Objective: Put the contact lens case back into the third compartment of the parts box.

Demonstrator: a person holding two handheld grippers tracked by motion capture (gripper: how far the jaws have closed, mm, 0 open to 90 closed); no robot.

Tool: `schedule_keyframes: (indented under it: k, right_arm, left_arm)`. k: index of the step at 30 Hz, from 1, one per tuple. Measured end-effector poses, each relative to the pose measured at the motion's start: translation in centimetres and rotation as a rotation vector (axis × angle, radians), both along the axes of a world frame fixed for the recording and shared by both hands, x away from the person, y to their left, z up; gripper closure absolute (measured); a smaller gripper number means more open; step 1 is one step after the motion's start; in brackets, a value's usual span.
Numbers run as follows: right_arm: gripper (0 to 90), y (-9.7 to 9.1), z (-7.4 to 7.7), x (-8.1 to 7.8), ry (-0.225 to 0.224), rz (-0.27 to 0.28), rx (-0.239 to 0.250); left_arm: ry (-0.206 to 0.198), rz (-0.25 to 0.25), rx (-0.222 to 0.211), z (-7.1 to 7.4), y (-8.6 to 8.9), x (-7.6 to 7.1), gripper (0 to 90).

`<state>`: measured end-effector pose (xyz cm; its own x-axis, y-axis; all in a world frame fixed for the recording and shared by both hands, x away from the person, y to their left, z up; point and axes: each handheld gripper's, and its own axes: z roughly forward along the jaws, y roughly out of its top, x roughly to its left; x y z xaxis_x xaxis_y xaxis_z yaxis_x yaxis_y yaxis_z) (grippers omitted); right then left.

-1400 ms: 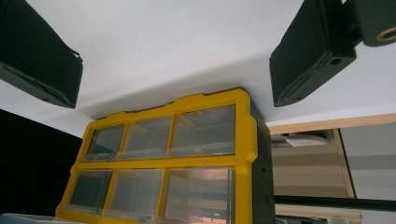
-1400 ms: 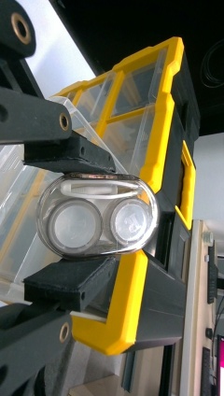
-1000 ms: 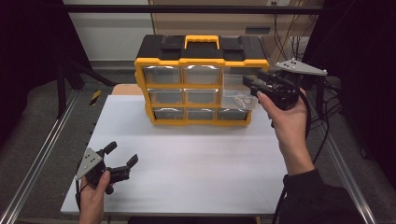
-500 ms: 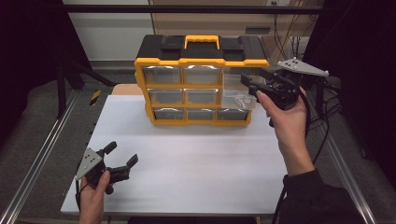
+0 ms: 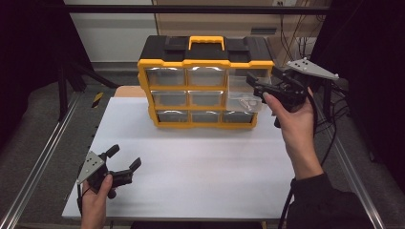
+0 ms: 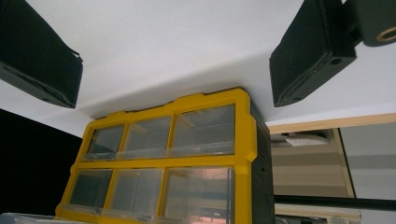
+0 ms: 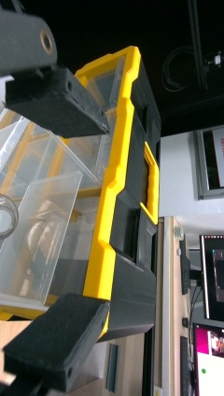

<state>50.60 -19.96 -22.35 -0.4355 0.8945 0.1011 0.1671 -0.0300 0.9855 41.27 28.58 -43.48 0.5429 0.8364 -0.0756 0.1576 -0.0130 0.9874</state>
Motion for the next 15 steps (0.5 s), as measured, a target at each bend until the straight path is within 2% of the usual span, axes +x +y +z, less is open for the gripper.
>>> schedule_keyframes:
  k: [7,15]
  right_arm:
    - [6.6,-0.08,-0.04,-0.17,-0.002,-0.009,0.004]
    - [4.3,-0.12,-0.19,-0.53,-0.035,-0.022,-0.005]
  left_arm:
    - [-0.001,0.000,0.000,0.00,0.00,0.00,2.4]
    - [0.000,0.000,0.000,-0.01,0.02,0.00,2.4]
